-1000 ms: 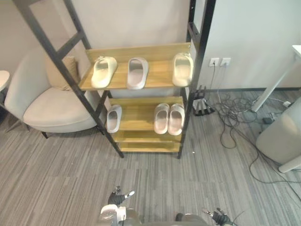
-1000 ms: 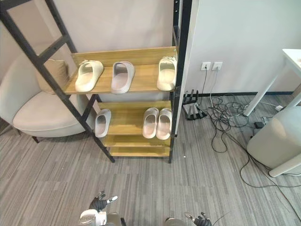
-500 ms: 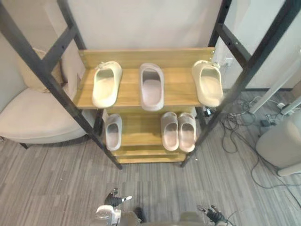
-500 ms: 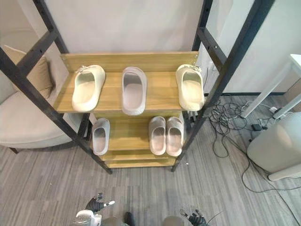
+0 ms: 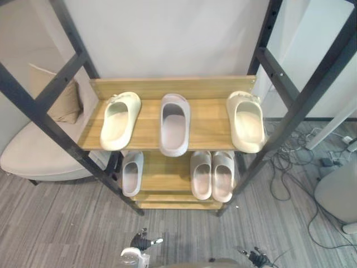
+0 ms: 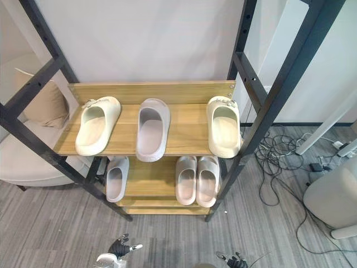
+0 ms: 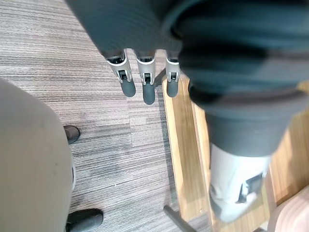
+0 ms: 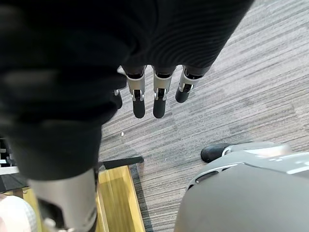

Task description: Organize the slippers on the shoe rack

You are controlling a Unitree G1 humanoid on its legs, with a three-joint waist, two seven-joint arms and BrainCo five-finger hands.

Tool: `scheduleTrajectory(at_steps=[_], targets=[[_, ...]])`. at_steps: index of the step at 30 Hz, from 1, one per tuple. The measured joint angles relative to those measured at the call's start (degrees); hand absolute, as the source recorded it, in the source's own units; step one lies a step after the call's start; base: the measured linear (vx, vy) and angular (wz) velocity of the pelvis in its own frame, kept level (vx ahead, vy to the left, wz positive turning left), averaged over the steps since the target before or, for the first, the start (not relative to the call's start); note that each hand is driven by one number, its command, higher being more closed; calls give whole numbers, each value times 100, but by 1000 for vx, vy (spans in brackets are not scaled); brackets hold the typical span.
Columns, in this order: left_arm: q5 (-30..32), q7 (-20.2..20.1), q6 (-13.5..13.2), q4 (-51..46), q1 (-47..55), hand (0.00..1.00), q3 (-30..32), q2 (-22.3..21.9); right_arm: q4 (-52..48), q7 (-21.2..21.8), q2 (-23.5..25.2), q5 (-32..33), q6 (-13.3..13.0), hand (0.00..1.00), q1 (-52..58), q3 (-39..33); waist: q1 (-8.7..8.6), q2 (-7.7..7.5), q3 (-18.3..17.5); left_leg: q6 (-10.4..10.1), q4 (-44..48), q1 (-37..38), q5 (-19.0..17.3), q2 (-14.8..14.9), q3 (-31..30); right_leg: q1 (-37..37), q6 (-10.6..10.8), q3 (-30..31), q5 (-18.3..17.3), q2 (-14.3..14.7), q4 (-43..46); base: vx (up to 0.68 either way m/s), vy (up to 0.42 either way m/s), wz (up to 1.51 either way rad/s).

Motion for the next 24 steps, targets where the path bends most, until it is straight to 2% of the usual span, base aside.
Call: scheduleTrajectory(at_steps=[4, 7, 11, 15, 18, 24], targets=[[5, 14, 2, 1, 2, 0, 1, 34, -396, -73, 3, 1, -2, 0, 99, 294, 23, -69, -24, 1, -23, 0, 1, -82, 77, 94, 35, 78, 238, -23, -312, -39, 50, -10], [16, 46, 1, -5, 1, 0, -3, 40, -1785, -161, 29, -135, -22, 0, 515, 841, 30, -84, -26, 5, -16, 8, 1, -124, 144, 76, 50, 203, 338, -57, -366, -76, 50, -16], [116, 151, -2, -122, 9, 0, -111, 46, -3918, -180, 265, -798, -56, 0, 1177, 1198, 33, -124, -53, 19, -18, -23, 7, -108, 221, -51, 38, 329, 436, -35, -374, -109, 6, -13], [159, 184, 0, -120, 7, 0, -228, 63, -5235, -215, 267, -1362, -99, 0, 1516, 1224, 14, -126, -57, 31, -28, -28, 15, -99, 327, -133, 24, 419, 462, -30, -334, -66, -8, -19], [251, 188, 1, -118, 10, 0, -391, 83, -6338, -235, 281, -1754, -115, 0, 1942, 1212, -100, -143, -74, 31, -38, -31, 15, -87, 322, -141, 24, 425, 456, -23, -300, 0, 0, 0], [398, 184, -3, -122, -6, 0, -567, 70, -7446, -275, 337, -2234, -177, 0, 1926, 1226, -147, -124, -94, 36, -23, -13, 27, -98, 329, -227, 54, 488, 360, -16, -74, 38, -14, 0]])
